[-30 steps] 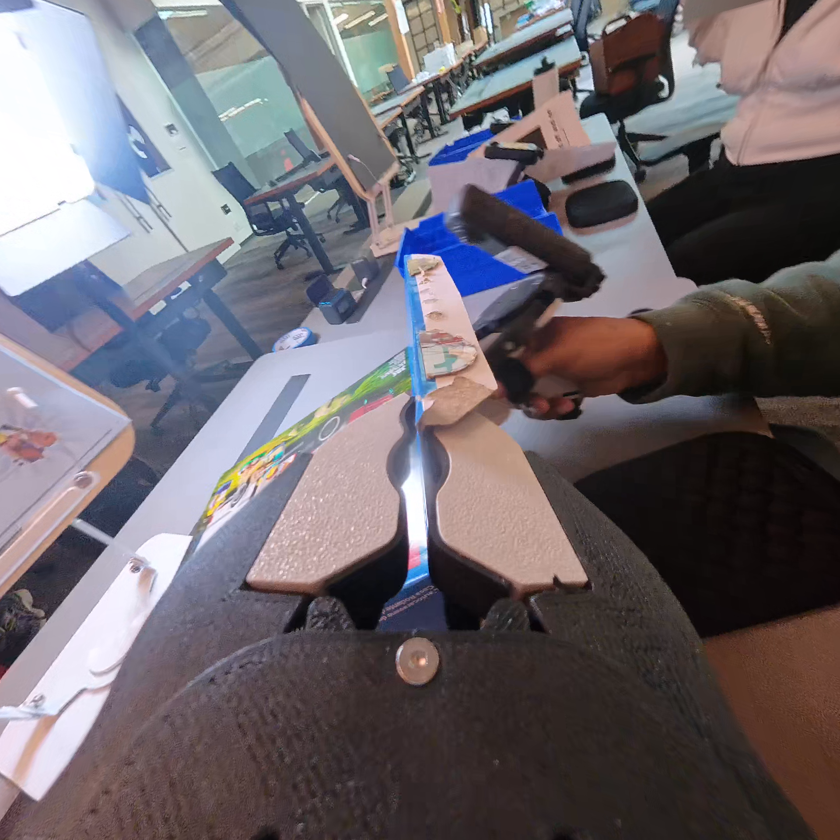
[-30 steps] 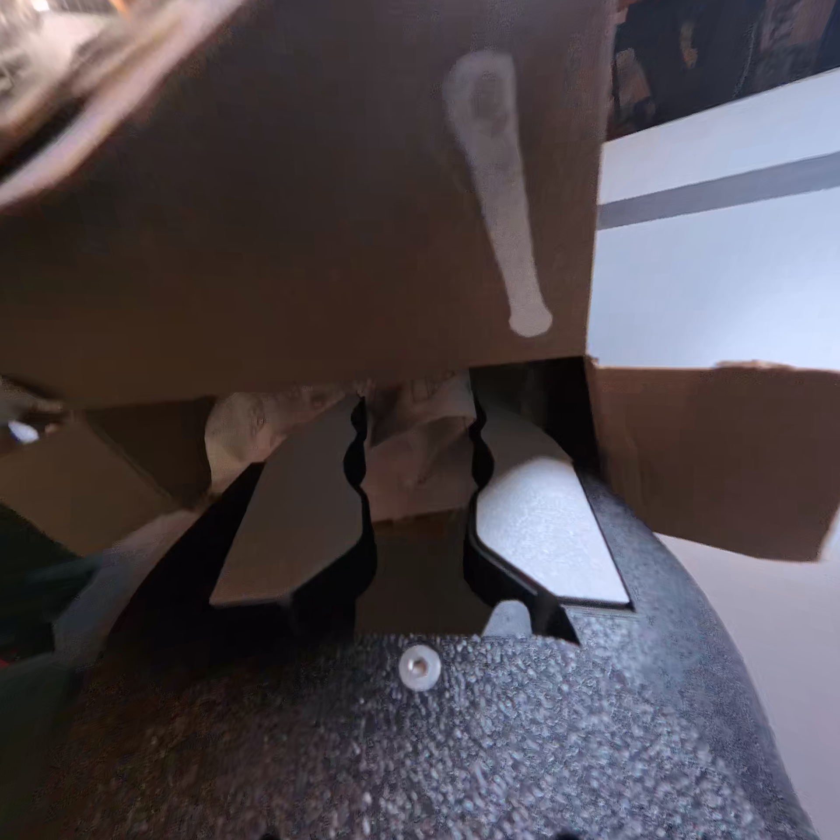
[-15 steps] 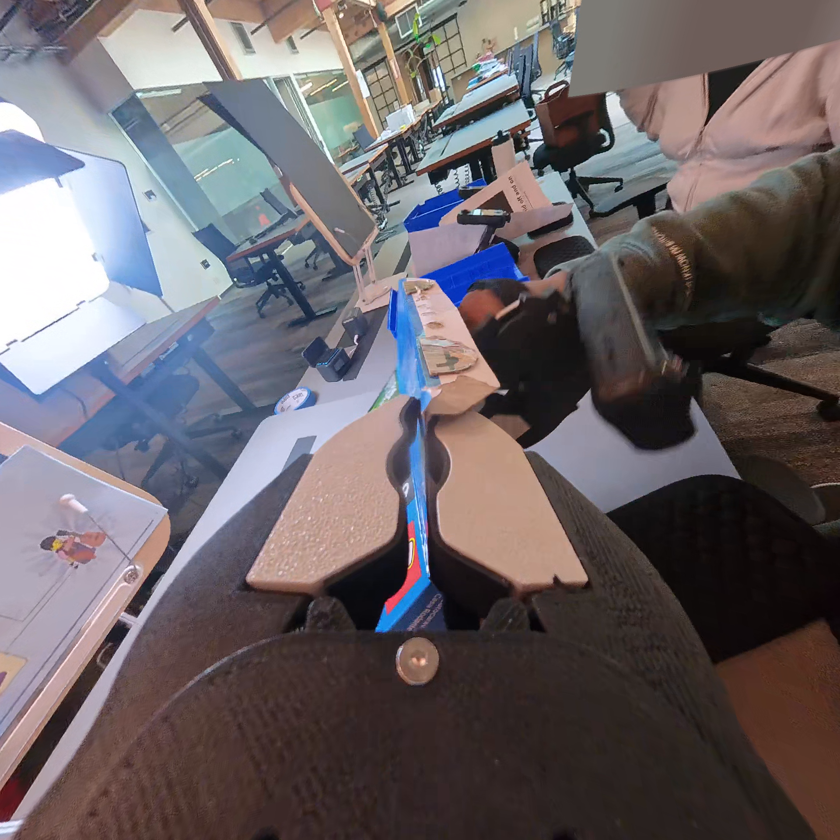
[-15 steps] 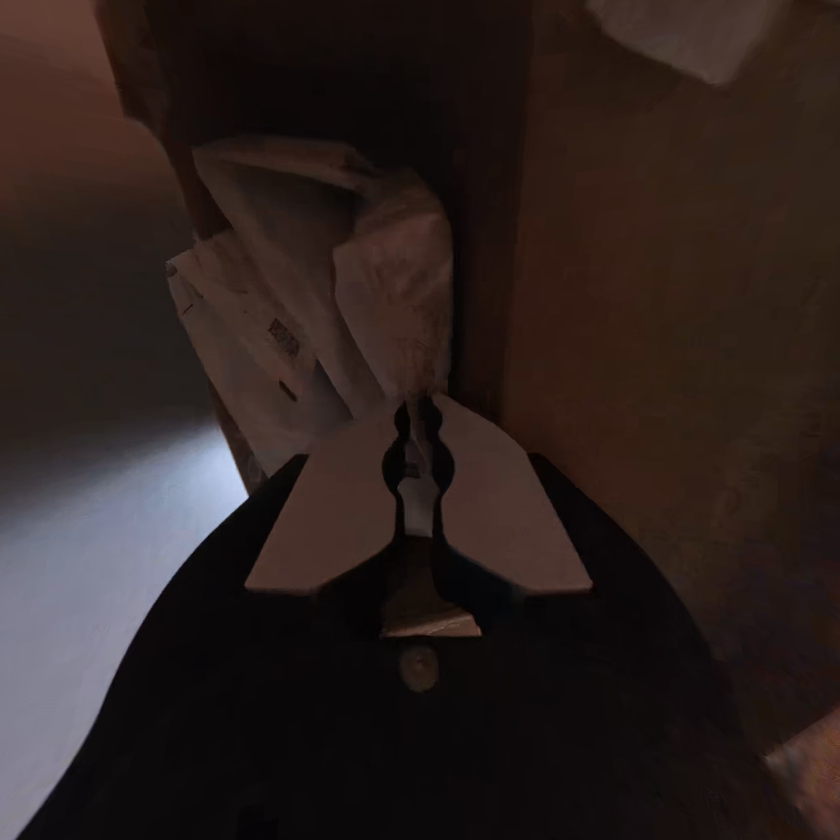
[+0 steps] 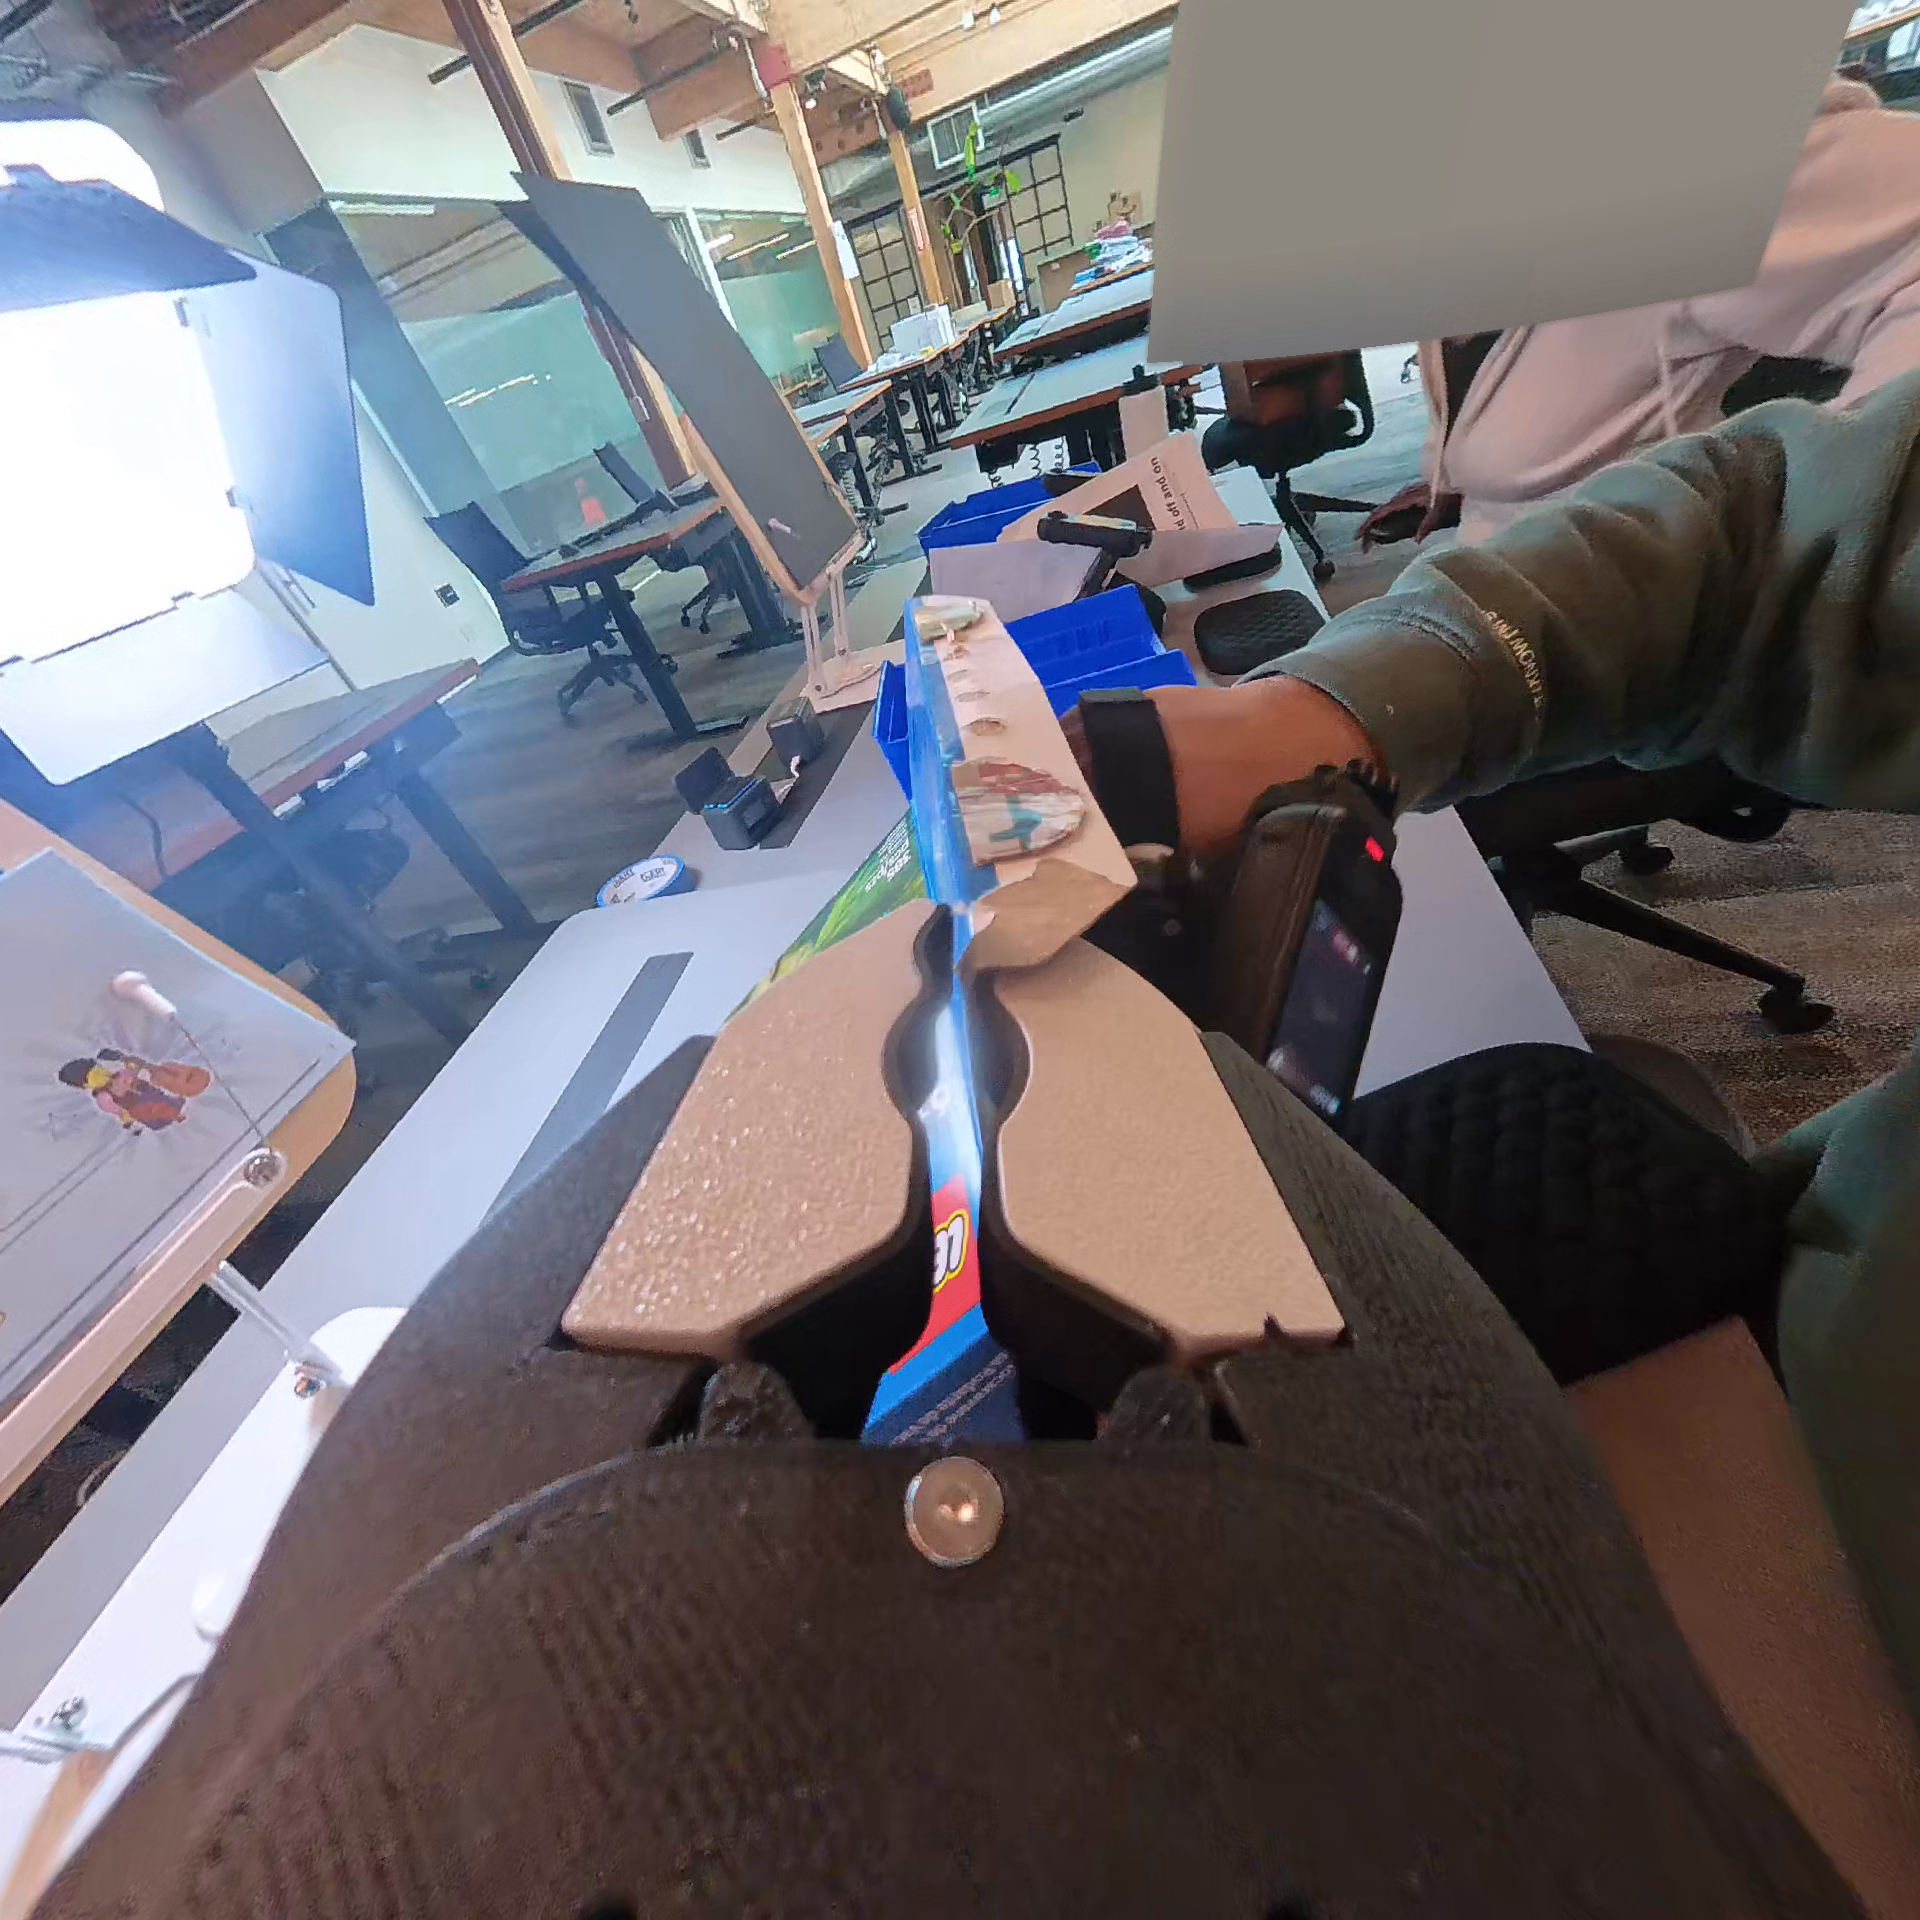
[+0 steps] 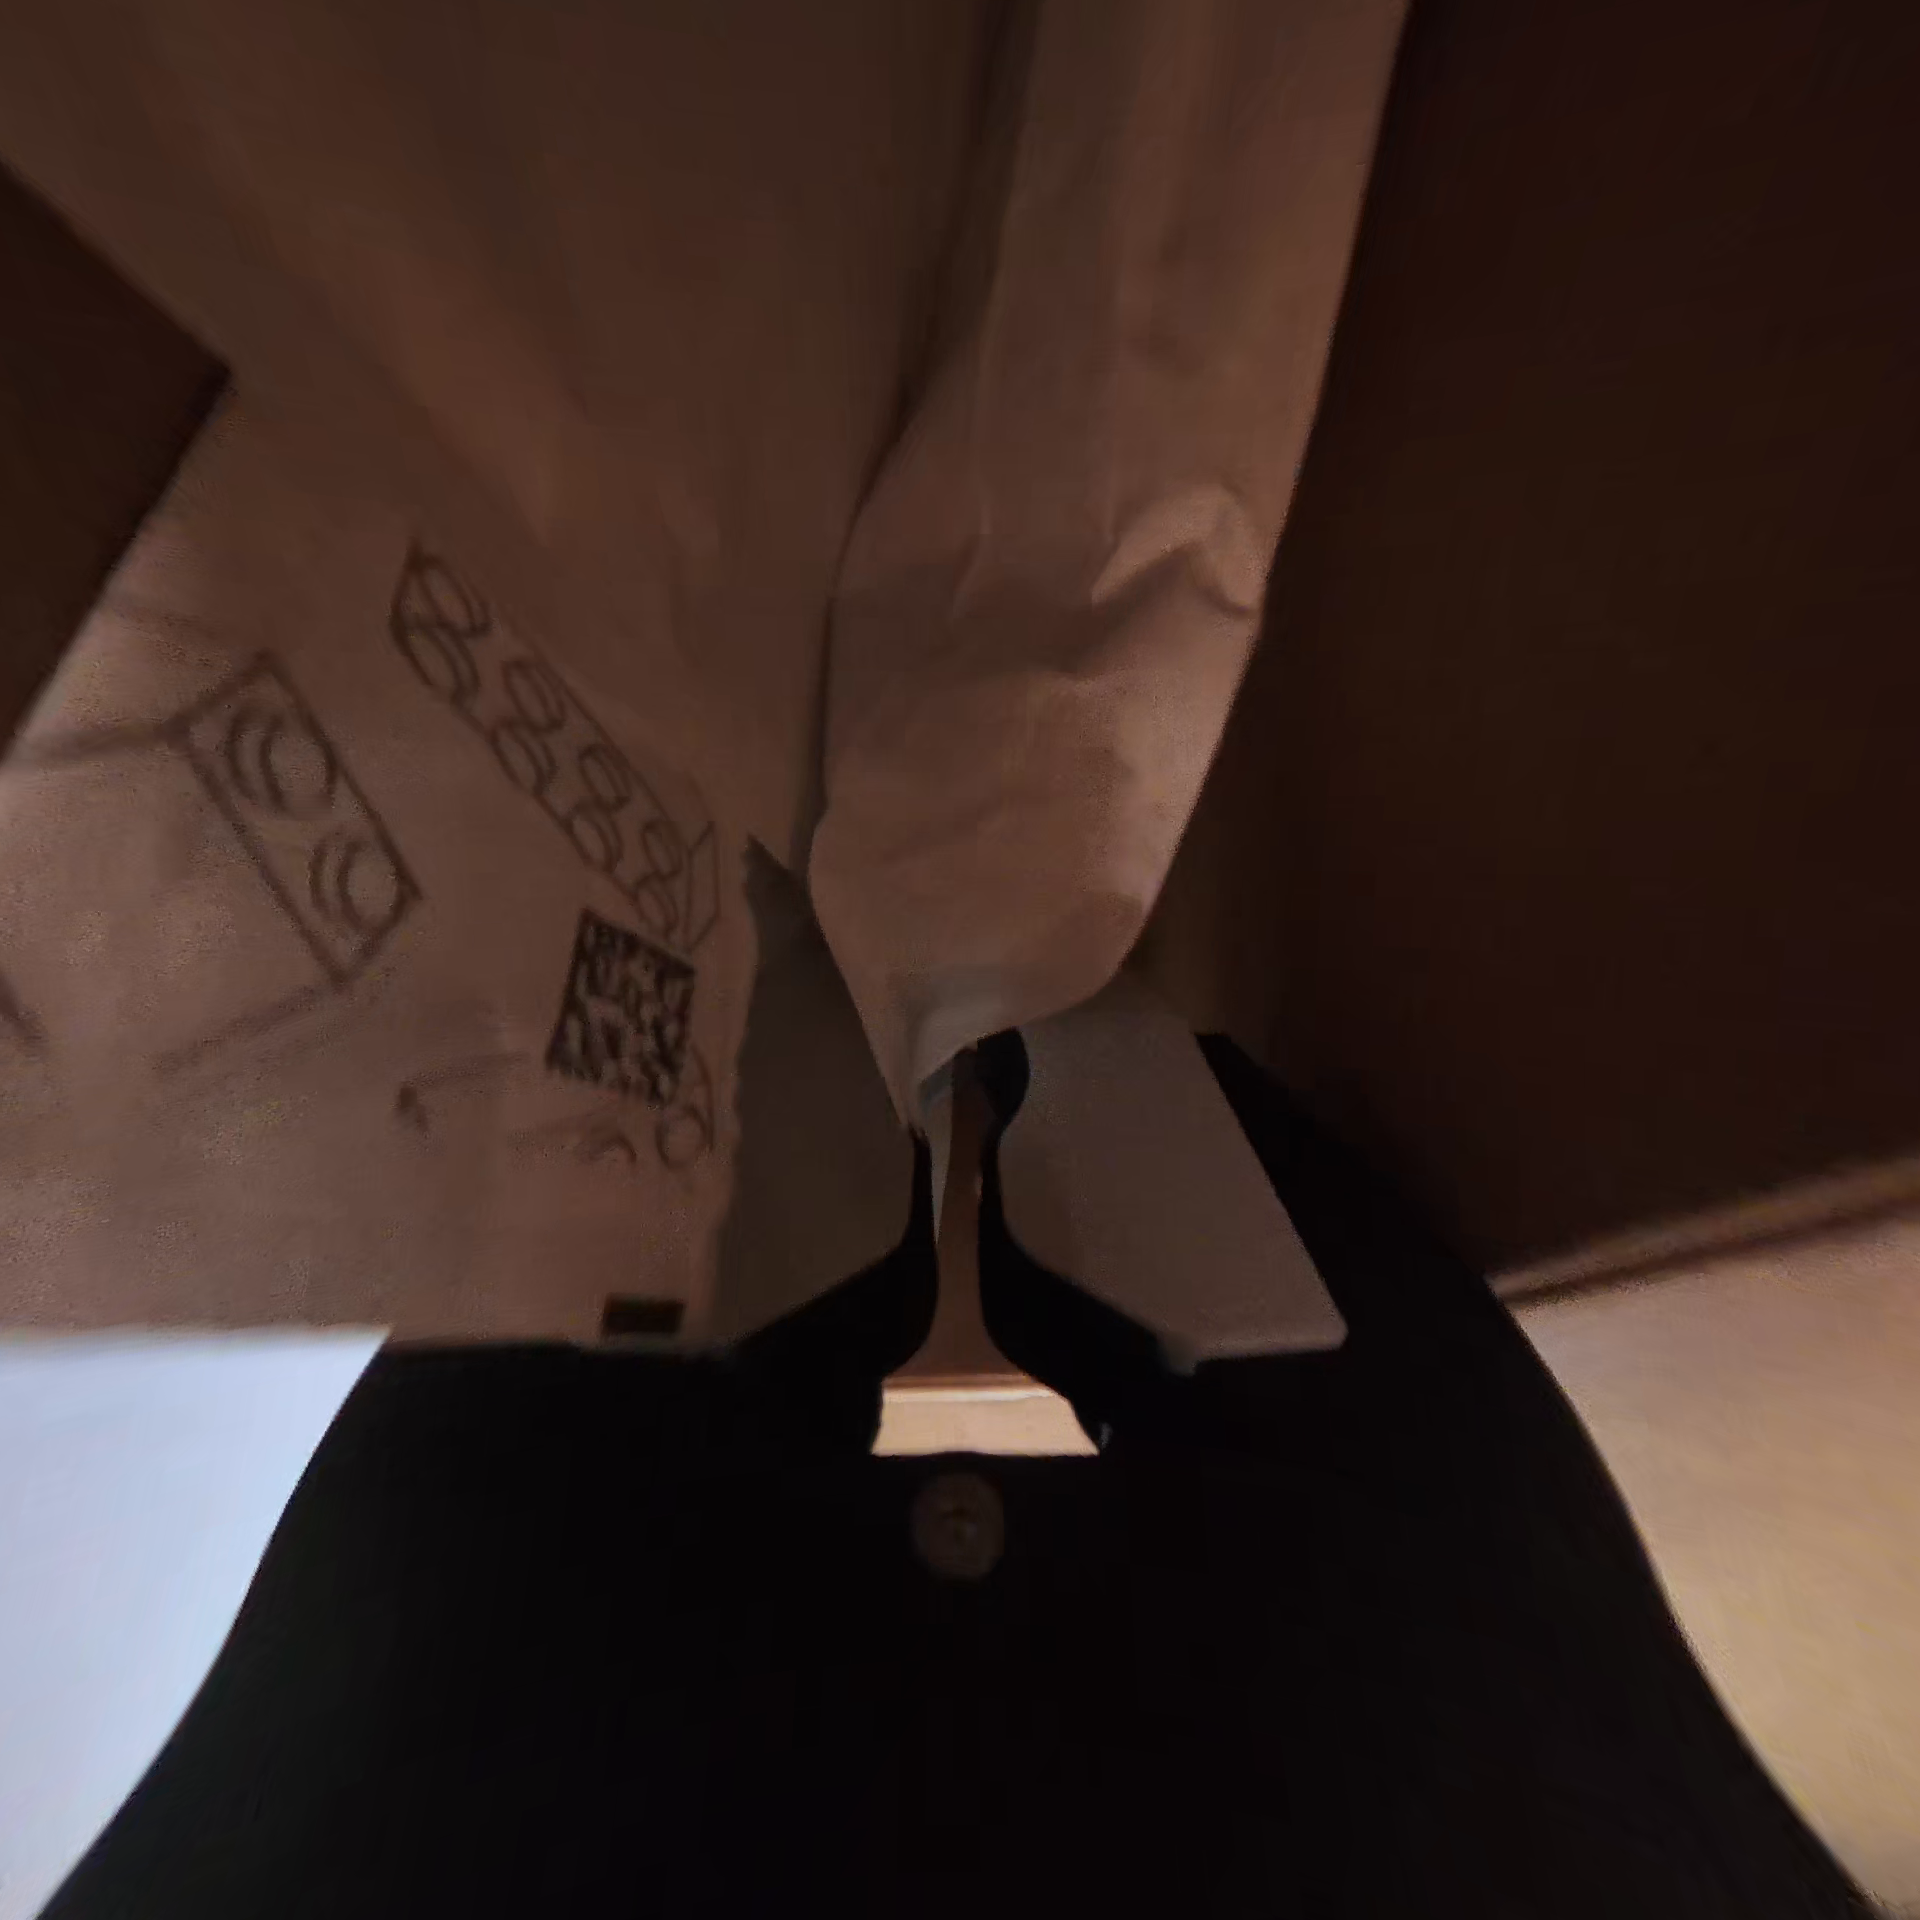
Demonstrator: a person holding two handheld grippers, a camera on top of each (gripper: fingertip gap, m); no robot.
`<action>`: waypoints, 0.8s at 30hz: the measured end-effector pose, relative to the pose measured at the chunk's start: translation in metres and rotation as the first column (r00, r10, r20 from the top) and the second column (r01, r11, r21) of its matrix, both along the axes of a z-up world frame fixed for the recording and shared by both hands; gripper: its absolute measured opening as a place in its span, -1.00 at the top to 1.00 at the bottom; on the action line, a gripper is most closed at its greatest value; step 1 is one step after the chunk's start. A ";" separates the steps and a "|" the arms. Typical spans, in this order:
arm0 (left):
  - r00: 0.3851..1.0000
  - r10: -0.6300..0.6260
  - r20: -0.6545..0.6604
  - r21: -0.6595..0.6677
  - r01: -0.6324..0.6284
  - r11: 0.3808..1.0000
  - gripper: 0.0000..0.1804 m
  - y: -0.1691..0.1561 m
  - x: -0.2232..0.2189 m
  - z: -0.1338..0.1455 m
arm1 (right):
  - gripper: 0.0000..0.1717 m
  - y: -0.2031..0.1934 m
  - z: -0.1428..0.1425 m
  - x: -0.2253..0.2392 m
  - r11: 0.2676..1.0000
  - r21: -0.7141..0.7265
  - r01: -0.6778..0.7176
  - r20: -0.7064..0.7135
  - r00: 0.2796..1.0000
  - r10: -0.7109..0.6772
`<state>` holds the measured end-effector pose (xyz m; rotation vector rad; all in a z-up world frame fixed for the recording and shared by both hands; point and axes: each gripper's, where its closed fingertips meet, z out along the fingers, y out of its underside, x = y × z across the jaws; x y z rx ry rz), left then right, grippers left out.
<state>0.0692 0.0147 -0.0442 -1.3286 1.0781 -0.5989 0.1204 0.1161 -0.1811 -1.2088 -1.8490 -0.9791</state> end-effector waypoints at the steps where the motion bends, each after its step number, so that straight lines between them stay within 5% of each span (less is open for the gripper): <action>1: 1.000 0.004 0.005 -0.008 -0.004 1.000 0.98 0.001 -0.004 -0.002 | 0.98 -0.003 0.003 -0.005 0.999 0.008 -0.049 -0.060 0.997 0.049; 4: 1.000 0.005 0.028 -0.017 -0.005 1.000 0.99 0.003 -0.013 -0.002 | 0.83 -0.028 0.020 -0.018 0.971 0.032 -0.238 -0.212 0.948 0.239; 6: 0.999 -0.015 0.049 -0.037 0.017 0.999 0.99 0.002 -0.012 -0.001 | 0.74 -0.044 0.022 -0.024 0.943 0.051 -0.330 -0.193 0.923 0.334; 9: 0.998 -0.043 0.041 -0.034 0.044 0.998 0.99 -0.002 0.000 -0.004 | 0.92 -0.054 0.015 -0.039 0.917 0.044 -0.396 -0.207 0.895 0.396; 18: 0.999 -0.039 -0.028 -0.038 0.038 0.999 0.95 -0.003 0.020 -0.022 | 0.97 -0.034 0.002 -0.072 0.976 0.109 -0.189 -0.323 0.922 0.215; 24: 0.998 -0.053 -0.018 -0.015 0.053 0.999 0.97 -0.001 0.020 -0.024 | 0.98 -0.036 -0.002 -0.096 0.955 0.141 -0.261 -0.388 0.873 0.295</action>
